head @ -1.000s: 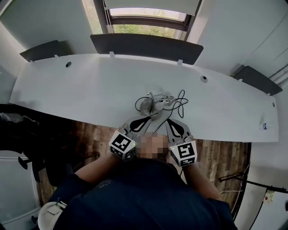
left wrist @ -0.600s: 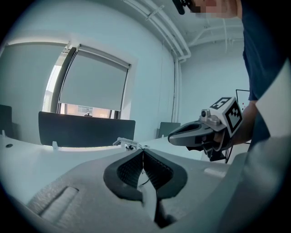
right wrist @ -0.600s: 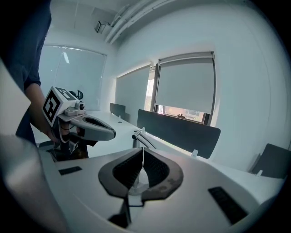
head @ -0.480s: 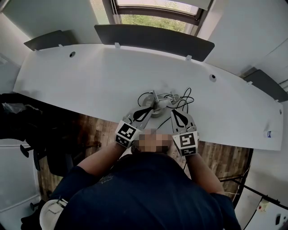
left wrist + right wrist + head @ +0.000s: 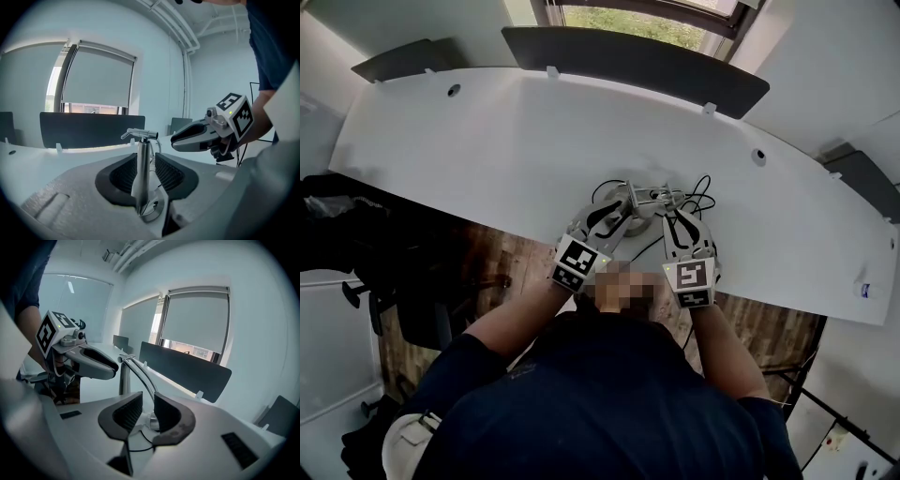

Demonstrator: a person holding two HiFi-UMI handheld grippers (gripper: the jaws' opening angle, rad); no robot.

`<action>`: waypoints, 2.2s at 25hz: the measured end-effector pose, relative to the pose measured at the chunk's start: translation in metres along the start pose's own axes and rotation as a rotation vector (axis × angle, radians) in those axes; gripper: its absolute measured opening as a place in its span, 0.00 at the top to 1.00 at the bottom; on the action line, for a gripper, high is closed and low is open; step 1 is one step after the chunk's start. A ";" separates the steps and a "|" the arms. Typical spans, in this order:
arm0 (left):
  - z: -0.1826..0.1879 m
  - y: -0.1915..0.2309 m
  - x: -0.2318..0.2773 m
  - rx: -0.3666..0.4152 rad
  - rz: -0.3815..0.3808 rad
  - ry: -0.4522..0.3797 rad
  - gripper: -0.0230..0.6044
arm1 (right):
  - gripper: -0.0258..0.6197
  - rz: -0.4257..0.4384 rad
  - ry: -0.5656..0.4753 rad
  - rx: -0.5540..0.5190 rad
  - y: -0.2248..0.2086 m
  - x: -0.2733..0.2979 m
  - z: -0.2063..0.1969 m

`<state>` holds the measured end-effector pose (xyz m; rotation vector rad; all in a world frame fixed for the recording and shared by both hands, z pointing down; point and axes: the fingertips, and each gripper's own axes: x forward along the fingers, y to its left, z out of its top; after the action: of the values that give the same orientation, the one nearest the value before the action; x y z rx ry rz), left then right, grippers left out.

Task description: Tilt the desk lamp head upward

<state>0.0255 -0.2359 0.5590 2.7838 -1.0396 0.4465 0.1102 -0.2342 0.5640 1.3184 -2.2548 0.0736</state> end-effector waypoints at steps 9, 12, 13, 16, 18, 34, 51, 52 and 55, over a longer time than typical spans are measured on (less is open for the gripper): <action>-0.004 0.004 0.022 0.038 0.011 0.008 0.76 | 0.75 -0.038 0.037 -0.083 -0.012 0.033 -0.016; -0.006 0.005 0.029 0.047 0.015 0.026 0.76 | 0.75 -0.044 0.051 -0.102 -0.015 0.044 -0.023; -0.006 0.005 0.030 0.053 0.016 0.028 0.76 | 0.75 -0.045 0.052 -0.112 -0.016 0.047 -0.025; -0.005 0.005 0.034 0.064 0.020 0.022 0.76 | 0.75 -0.066 0.062 -0.140 -0.018 0.057 -0.031; -0.005 0.004 0.036 0.069 0.025 0.022 0.76 | 0.75 -0.080 0.071 -0.159 -0.021 0.063 -0.035; -0.006 0.007 0.041 0.122 0.042 0.031 0.76 | 0.82 -0.040 0.107 -0.184 -0.025 0.078 -0.032; -0.009 0.006 0.041 0.107 0.039 0.031 0.76 | 0.83 -0.247 0.165 -0.603 -0.069 0.042 0.009; -0.009 0.007 0.041 0.106 0.039 0.033 0.76 | 0.82 -0.264 0.176 -0.634 -0.072 0.039 0.014; -0.008 0.006 0.042 0.096 0.035 0.039 0.76 | 0.82 -0.322 0.194 -0.735 -0.079 0.028 0.034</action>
<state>0.0498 -0.2651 0.5806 2.8311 -1.0881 0.5681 0.1507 -0.3079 0.5310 1.1643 -1.6271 -0.6485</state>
